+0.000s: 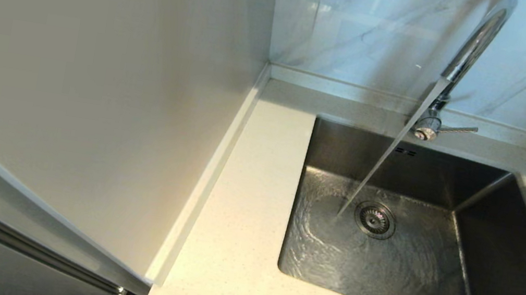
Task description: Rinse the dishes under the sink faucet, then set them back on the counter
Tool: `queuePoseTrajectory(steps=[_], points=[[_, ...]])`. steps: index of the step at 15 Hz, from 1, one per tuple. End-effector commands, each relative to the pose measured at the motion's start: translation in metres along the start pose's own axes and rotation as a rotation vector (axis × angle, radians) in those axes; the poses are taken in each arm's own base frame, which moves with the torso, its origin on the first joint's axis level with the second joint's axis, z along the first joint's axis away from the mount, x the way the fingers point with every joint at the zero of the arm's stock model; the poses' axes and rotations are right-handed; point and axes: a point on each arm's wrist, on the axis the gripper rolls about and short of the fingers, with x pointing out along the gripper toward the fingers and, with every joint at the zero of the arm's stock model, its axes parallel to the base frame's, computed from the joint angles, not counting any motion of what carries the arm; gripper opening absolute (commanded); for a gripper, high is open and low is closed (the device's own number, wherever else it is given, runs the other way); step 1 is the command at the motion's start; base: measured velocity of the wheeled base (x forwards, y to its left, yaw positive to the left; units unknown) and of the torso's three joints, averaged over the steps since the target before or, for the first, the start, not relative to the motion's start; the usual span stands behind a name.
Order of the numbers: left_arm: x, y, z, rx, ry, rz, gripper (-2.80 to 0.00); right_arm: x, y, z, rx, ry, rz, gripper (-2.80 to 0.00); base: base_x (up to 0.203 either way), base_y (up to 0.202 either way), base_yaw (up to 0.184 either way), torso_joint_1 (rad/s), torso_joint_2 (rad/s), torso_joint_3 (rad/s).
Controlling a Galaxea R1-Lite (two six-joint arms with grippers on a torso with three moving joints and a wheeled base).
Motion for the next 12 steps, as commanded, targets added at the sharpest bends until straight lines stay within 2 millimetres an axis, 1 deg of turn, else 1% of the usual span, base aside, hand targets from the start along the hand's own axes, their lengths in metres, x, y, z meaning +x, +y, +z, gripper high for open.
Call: queuePoseTrajectory(steps=[1,3,6,8,9,10,12], points=[[0.000,0.000,0.000,-0.001,0.000,0.000,-2.80,-0.003,-0.001,0.002,-0.001,-0.010,-0.004,0.00,0.000,0.000,0.000,0.000,0.00,0.000],[0.000,0.000,0.000,-0.001,0.000,0.000,-2.80,-0.012,-0.006,0.011,0.025,-0.075,-0.032,0.00,0.000,0.000,0.000,0.000,0.00,0.000],[0.000,0.000,0.000,-0.001,0.000,-0.001,-2.80,-0.042,-0.017,0.025,0.053,-0.179,-0.068,0.00,0.000,0.000,0.000,0.000,0.00,0.000],[0.000,0.000,0.000,-0.001,0.000,0.000,-2.80,-0.064,-0.021,0.032,0.078,-0.228,-0.062,0.00,0.000,0.000,0.000,0.000,0.00,0.000],[0.000,0.000,0.000,-0.001,0.000,0.000,-2.80,-0.074,-0.022,0.034,0.084,-0.250,-0.046,-2.80,0.000,0.000,0.000,0.000,0.00,0.000],[0.000,0.000,0.000,-0.001,0.000,0.000,-2.80,-0.080,-0.021,0.036,0.082,-0.261,-0.028,-2.80,0.000,0.000,0.000,0.000,0.00,0.000],[0.000,0.000,0.000,-0.001,0.001,0.000,-2.80,-0.083,-0.016,0.038,0.075,-0.265,-0.011,-2.80,0.000,0.000,0.000,0.000,0.00,0.000]])
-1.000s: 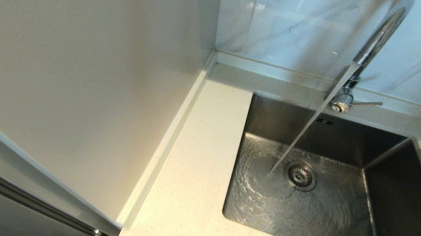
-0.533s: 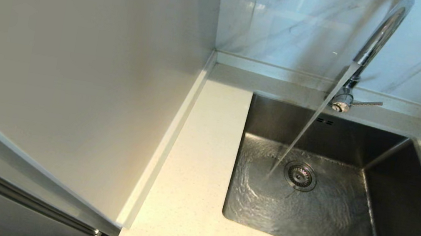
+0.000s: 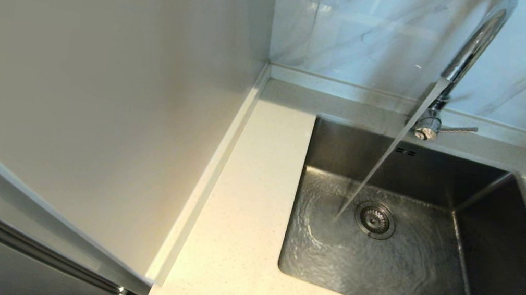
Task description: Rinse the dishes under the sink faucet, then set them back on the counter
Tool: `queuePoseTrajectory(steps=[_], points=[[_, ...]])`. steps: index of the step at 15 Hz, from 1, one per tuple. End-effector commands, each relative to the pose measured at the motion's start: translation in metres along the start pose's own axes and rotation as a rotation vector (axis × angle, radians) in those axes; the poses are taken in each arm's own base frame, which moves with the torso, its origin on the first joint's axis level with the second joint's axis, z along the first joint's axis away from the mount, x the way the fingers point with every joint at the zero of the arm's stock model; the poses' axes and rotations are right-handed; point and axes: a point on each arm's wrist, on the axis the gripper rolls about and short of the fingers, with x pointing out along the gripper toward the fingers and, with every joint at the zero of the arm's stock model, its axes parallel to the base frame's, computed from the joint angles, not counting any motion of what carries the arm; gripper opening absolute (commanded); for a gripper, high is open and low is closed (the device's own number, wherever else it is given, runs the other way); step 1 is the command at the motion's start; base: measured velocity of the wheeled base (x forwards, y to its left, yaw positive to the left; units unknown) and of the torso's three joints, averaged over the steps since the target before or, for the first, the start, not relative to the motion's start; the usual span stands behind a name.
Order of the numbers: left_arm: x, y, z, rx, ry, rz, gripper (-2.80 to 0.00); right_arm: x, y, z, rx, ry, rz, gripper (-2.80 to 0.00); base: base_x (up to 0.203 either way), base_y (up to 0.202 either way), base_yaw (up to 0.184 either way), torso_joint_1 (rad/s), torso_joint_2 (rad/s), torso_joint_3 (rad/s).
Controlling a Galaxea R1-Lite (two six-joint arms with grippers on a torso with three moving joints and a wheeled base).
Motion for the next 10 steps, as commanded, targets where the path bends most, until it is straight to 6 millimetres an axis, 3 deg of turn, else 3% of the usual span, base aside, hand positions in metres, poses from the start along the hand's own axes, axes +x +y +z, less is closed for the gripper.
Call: queuePoseTrajectory(steps=[1,7,10], points=[[0.000,0.000,0.000,-0.001,0.000,0.000,-2.80,-0.009,0.001,0.006,-0.004,-0.025,0.002,-2.80,0.000,0.000,0.000,0.000,0.00,0.000],[0.000,0.000,0.000,-0.001,0.000,0.000,-2.80,-0.034,-0.002,0.016,0.004,-0.080,-0.007,-2.80,0.000,0.000,0.000,0.000,0.00,0.000],[0.000,0.000,0.000,-0.001,0.000,0.000,-2.80,-0.058,-0.002,0.023,0.062,-0.125,0.000,-2.80,0.000,0.000,0.000,0.000,0.00,0.000]])
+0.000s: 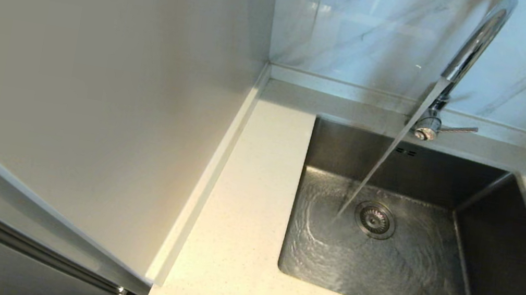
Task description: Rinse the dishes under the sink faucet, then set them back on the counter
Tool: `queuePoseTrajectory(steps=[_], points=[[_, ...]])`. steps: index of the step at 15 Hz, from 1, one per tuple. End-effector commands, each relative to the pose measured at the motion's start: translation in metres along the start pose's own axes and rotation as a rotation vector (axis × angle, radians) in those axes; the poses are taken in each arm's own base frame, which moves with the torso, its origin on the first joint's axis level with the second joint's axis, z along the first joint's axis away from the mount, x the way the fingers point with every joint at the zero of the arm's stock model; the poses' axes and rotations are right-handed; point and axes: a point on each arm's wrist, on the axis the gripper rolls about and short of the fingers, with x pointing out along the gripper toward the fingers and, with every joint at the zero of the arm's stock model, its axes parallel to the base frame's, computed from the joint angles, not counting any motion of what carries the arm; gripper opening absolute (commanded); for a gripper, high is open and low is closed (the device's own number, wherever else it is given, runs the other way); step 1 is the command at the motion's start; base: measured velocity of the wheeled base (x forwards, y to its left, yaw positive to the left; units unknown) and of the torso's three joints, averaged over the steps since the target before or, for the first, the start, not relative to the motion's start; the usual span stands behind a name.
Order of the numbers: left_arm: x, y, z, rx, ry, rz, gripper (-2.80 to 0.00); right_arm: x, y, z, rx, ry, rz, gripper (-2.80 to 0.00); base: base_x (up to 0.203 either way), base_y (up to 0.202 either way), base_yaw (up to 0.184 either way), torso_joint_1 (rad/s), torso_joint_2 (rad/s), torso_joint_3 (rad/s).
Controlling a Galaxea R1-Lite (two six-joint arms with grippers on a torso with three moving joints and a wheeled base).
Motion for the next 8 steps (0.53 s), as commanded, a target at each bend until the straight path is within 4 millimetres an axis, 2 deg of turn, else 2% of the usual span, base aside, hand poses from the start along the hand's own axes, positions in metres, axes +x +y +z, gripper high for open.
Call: queuePoseTrajectory(steps=[1,5,8], points=[[0.000,0.000,0.000,-0.001,0.000,0.000,-2.80,-0.022,0.002,0.005,0.019,-0.034,0.010,-2.80,0.000,0.000,0.000,0.000,0.00,0.000],[0.000,0.000,0.000,-0.001,0.000,0.000,-2.80,-0.084,0.024,-0.007,0.156,-0.059,0.103,-2.80,0.000,0.000,0.000,0.000,0.00,0.000],[0.000,0.000,0.000,-0.001,0.000,-0.001,-2.80,-0.137,0.042,-0.029,0.274,-0.042,0.167,-2.80,0.000,0.000,0.000,0.000,0.00,0.000]])
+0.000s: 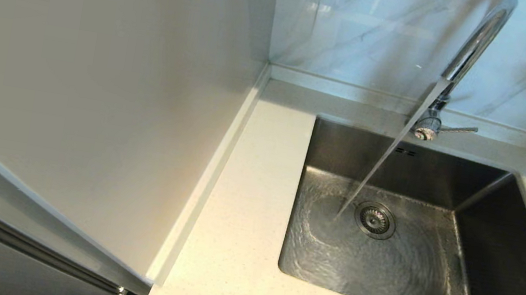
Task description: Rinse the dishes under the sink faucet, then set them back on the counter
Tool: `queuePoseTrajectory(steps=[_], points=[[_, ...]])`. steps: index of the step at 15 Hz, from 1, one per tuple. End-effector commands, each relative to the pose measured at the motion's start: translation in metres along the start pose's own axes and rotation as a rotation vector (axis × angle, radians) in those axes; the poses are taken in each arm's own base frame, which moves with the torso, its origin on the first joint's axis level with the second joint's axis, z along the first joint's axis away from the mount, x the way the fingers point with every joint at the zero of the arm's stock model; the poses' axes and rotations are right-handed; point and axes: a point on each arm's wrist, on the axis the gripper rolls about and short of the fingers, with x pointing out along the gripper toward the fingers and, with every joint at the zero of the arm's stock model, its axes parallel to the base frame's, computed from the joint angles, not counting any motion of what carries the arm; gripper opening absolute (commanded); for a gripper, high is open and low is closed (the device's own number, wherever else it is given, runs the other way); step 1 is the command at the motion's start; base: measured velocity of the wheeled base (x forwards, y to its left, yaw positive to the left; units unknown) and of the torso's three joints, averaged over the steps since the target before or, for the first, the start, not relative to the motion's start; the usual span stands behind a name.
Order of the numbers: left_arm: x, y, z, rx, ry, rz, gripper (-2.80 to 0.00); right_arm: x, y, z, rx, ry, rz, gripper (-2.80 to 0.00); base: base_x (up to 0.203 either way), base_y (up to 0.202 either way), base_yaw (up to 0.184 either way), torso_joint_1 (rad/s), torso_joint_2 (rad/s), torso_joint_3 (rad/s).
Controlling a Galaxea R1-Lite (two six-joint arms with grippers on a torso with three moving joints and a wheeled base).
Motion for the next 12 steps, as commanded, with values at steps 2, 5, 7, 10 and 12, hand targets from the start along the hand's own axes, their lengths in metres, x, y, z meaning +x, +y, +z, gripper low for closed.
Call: queuePoseTrajectory(steps=[2,5,7,10,12], points=[[0.000,0.000,0.000,0.000,0.000,0.001,-2.80,-0.060,-0.006,-0.024,0.065,-0.062,0.040,-2.80,0.000,0.000,0.000,0.000,0.00,0.000],[0.000,0.000,0.000,0.000,0.000,0.001,-2.80,-0.108,-0.021,-0.075,0.098,-0.097,0.078,-2.80,0.000,0.000,0.000,0.000,0.00,0.000],[0.000,0.000,0.000,0.000,0.000,0.000,-2.80,-0.139,-0.031,-0.113,0.114,-0.160,0.118,-2.80,0.000,0.000,0.000,0.000,0.00,0.000],[0.000,0.000,0.000,0.000,0.000,0.001,-2.80,-0.164,-0.041,-0.170,0.092,-0.259,0.145,-2.80,0.000,0.000,0.000,0.000,0.00,0.000],[0.000,0.000,0.000,0.000,0.000,-0.001,-2.80,-0.157,-0.040,-0.192,0.042,-0.257,0.112,-2.80,0.000,0.000,0.000,0.000,0.00,0.000]])
